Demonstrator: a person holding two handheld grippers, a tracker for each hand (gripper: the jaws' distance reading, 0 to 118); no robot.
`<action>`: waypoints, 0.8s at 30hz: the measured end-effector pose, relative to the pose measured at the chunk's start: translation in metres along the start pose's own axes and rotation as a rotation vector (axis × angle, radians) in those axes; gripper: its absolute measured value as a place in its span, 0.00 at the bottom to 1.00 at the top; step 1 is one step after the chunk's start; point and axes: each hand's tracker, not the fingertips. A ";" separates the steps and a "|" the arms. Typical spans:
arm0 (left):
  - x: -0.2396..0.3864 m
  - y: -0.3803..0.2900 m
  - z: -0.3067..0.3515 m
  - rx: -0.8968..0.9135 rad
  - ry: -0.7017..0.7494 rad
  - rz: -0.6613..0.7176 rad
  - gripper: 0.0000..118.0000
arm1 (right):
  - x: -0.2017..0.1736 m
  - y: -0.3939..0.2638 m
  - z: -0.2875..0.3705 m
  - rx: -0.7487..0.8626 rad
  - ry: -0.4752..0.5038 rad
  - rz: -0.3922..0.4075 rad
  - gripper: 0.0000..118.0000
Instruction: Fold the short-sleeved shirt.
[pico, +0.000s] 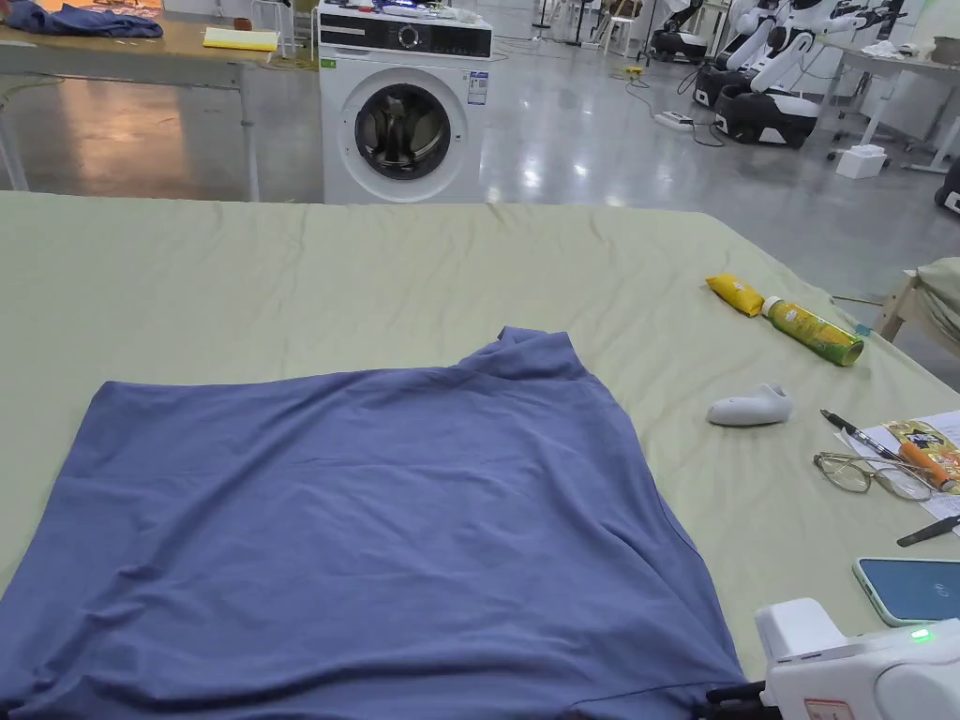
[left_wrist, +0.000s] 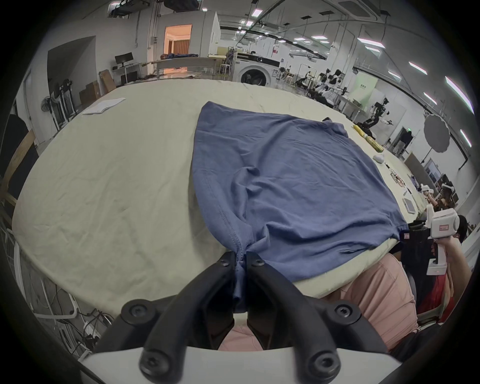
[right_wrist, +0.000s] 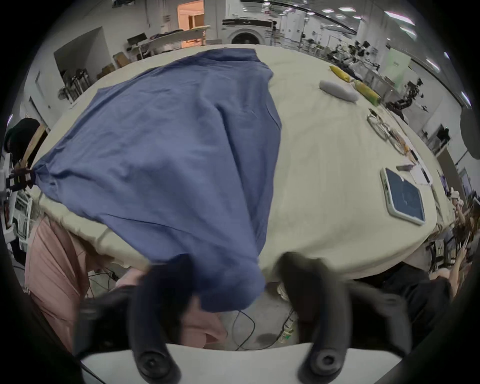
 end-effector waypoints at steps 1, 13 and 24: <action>-0.001 -0.001 0.001 -0.003 -0.006 0.012 0.00 | 0.000 0.002 0.006 0.011 0.019 0.014 0.06; -0.024 0.003 0.024 -0.004 -0.099 0.107 0.00 | 0.016 0.011 0.077 0.108 0.150 -0.062 0.06; -0.047 0.075 0.016 -0.048 -0.184 0.163 0.00 | 0.021 0.083 0.098 0.106 0.205 -0.113 0.06</action>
